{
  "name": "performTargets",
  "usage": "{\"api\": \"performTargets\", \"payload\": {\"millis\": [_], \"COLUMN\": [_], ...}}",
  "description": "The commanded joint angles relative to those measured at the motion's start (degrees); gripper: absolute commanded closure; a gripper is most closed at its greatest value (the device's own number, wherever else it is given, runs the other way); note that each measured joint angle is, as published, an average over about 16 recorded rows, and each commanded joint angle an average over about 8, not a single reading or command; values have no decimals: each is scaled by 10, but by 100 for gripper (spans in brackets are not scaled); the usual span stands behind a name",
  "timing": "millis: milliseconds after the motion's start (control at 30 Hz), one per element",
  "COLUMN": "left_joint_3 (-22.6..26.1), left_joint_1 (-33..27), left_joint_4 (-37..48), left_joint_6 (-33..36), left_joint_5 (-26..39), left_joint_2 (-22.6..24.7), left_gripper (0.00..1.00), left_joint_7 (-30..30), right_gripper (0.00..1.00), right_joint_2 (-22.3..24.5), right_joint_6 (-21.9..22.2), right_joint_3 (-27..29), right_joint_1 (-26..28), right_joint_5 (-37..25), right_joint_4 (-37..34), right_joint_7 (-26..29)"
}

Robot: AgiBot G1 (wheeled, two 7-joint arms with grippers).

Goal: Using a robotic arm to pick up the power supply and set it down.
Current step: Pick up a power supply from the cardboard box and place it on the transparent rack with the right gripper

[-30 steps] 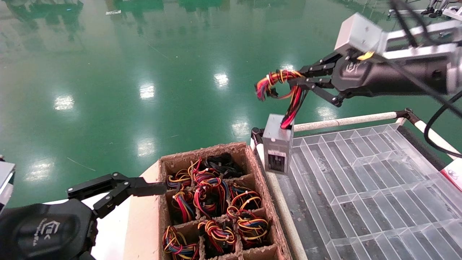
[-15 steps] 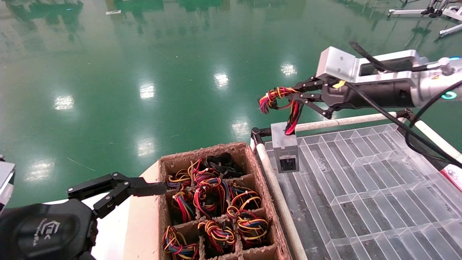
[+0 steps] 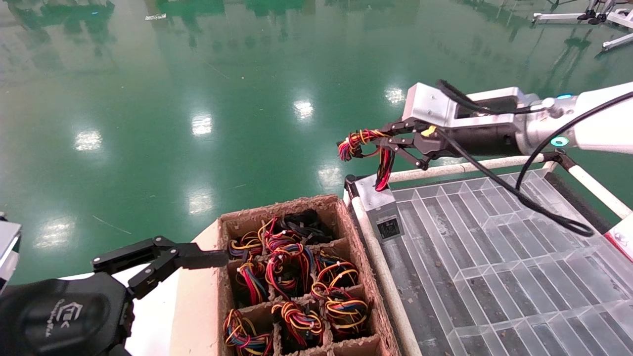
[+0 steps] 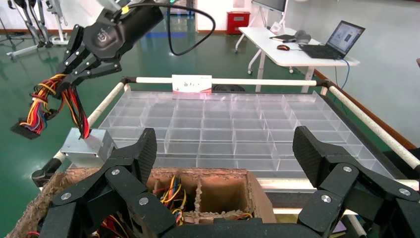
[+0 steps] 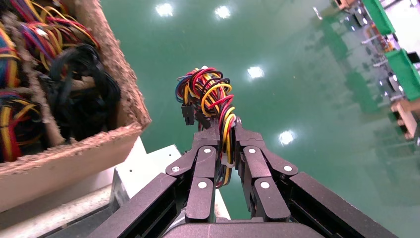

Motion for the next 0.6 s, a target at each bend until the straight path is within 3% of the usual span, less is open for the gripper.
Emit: {"api": "performTargets", "payload": {"millis": [33,600], "left_joint_3": [0,0], "left_joint_1": [0,0], "left_joint_4": [0,0], "left_joint_6": [0,0], "left_joint_5": [0,0], "left_joint_2": [0,0], "left_gripper": [0,0], "left_joint_7": [0,0], "right_gripper": [100,100], "right_joint_2": [-8,-59], "right_joint_6": [9,73], "right_joint_3": [0,18], "right_joint_1": [1,9], "right_joint_5": [-1,19], "right_joint_4": [-18,-177], "right_joint_7": [-10,-108]}}
